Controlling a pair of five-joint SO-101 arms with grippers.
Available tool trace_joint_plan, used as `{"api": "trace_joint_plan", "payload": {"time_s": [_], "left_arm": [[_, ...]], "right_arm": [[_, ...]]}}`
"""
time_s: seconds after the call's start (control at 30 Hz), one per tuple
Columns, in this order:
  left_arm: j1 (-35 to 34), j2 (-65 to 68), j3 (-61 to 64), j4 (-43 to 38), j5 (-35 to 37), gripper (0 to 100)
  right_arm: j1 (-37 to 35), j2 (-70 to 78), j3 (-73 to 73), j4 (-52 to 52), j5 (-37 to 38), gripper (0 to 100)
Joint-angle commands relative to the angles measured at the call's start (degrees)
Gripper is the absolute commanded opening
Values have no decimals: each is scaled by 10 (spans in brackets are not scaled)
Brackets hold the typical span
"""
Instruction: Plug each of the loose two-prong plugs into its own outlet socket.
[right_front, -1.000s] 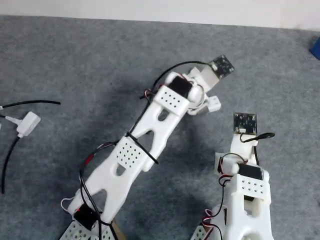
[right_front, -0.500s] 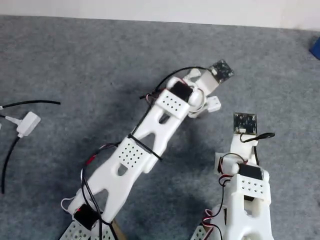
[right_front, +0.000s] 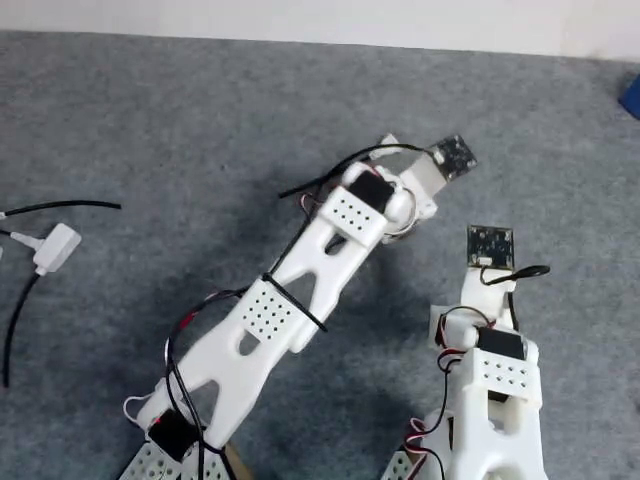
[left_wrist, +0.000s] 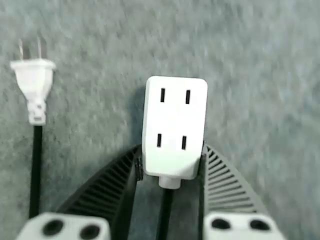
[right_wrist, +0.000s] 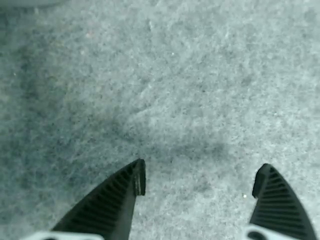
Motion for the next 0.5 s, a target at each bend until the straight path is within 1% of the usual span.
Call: {"api": "trace_joint_plan", "payload": {"time_s": [0.0,0.03,0.07,0.1,0.17,0.3,0.4,0.47], "left_arm": [[1,-4,-29,150,-34,5],[-1,-4,-38,192,-28,5],[-7,-5,-38,207,-10,5],[-22,-11,-29,205,8,5],[-45,-44,20,204,18,5],[-53,-164,257,202,2,5],[-43,-295,443,200,-39,5],[-36,-391,547,199,-50,5]], "right_arm": [[-5,-7,-2,-12,-1,336],[-5,-7,-2,-12,-1,336],[-5,-7,-2,-12,-1,336],[-6,-7,-2,-11,-1,336],[-6,-6,-2,-10,-1,336],[-6,-6,-2,-10,-1,336],[-19,-6,-2,-8,1,336],[-24,-6,-2,4,17,336]]}}
